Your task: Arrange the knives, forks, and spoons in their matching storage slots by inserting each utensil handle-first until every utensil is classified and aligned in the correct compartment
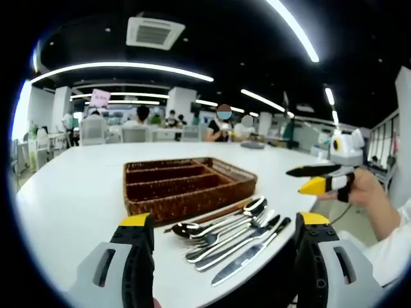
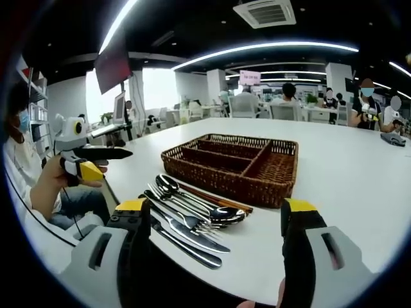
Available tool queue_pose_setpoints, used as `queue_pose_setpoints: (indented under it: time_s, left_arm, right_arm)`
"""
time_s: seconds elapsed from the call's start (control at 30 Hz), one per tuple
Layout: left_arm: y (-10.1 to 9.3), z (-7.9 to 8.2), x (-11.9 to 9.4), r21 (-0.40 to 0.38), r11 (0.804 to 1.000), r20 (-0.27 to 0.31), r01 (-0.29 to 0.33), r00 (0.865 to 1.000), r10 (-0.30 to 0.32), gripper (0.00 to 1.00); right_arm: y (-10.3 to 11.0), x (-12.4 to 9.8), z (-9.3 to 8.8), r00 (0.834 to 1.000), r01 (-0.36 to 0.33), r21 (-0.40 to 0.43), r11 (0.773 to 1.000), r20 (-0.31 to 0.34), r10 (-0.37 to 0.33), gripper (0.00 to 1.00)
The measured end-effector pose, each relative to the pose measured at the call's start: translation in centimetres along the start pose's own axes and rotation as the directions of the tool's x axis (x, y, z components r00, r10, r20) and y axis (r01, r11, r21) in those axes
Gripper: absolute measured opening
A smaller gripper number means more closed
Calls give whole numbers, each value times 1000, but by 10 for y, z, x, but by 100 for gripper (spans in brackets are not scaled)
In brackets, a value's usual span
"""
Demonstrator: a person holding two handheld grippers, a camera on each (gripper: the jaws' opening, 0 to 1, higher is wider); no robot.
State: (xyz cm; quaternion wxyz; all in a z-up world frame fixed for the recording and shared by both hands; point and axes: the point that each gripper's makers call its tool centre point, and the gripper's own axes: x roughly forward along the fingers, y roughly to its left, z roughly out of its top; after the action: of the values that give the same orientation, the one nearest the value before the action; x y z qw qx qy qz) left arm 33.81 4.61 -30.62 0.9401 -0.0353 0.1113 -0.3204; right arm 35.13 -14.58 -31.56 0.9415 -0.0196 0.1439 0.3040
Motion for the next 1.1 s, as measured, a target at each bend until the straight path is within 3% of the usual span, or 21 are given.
queue_pose_setpoints:
  time_s: [1.1]
  left_arm:
    - [2, -6, 0, -5, 1000, -9, 14, 1000, -14, 88]
  right_arm:
    - [2, 5, -2, 1000, -22, -10, 1000, -8, 22, 81]
